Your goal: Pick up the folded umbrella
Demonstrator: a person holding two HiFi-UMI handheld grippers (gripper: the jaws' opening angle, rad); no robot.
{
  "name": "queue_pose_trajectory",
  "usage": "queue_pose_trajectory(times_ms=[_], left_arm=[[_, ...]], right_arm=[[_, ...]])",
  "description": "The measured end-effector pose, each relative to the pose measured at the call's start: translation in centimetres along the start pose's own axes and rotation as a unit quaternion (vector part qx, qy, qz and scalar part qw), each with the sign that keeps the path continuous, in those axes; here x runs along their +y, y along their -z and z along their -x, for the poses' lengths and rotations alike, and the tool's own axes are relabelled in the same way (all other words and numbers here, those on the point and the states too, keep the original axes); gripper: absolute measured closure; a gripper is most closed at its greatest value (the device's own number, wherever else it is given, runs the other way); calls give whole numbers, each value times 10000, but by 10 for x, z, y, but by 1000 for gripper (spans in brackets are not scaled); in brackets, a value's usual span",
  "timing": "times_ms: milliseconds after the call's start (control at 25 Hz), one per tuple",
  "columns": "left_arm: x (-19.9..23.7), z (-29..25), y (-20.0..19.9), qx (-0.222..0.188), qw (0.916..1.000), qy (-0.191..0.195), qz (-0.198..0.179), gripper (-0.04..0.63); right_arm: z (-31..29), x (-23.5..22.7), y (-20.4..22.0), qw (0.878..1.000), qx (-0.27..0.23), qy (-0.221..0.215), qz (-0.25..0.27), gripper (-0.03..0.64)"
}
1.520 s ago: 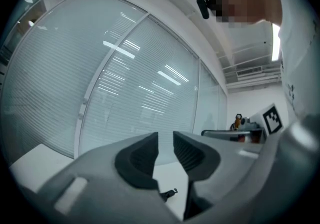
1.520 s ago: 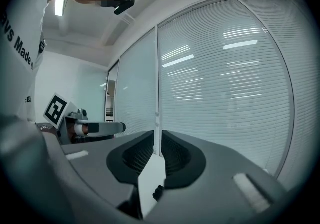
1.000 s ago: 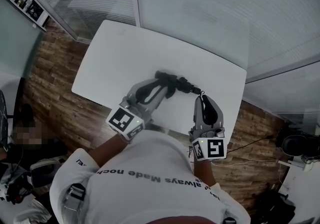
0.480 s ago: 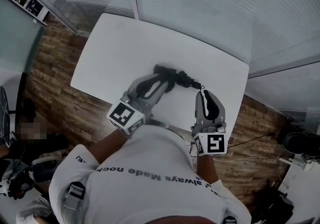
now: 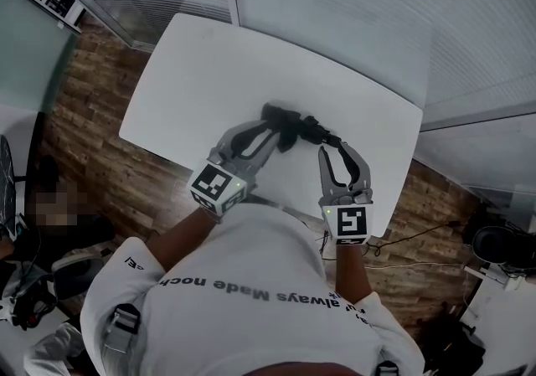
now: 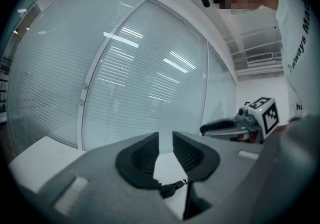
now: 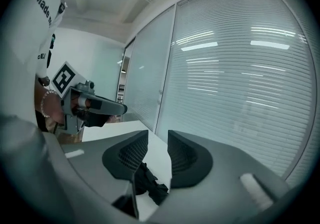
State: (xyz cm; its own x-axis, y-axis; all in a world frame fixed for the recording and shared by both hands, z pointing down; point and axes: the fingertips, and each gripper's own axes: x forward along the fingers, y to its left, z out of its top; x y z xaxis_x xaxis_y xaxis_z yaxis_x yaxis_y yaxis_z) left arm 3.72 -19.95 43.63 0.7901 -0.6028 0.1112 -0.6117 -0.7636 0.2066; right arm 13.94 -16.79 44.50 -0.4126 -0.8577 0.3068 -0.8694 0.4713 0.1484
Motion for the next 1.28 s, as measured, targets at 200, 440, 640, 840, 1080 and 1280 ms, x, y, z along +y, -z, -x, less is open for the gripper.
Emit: queue_pose_trajectory(times_ms=[200, 440, 640, 840, 1080, 1280], left_arm=[[7, -1, 18, 127, 9999, 1, -48, 508], [13, -3, 38, 309, 9995, 12, -17, 508], [17, -6, 57, 483, 9988, 12, 1, 508], [24, -6, 73, 595, 9982, -33, 70, 506], [38, -13, 91, 727, 9973, -73, 46, 506], [48, -13, 105, 874, 9960, -158, 105, 506]], right_arm=[[-19, 8, 19, 9978, 373, -226, 497, 480], [-40, 12, 50, 9899, 797, -396, 1106, 459], [-58, 19, 80, 9814, 1190, -714, 1325, 437], [-78, 25, 107, 9697, 1492, -914, 1707, 425], [-114, 33, 144, 9530, 1867, -1240, 2038, 405], [-135, 42, 175, 9391, 2210, -1529, 2143, 377]])
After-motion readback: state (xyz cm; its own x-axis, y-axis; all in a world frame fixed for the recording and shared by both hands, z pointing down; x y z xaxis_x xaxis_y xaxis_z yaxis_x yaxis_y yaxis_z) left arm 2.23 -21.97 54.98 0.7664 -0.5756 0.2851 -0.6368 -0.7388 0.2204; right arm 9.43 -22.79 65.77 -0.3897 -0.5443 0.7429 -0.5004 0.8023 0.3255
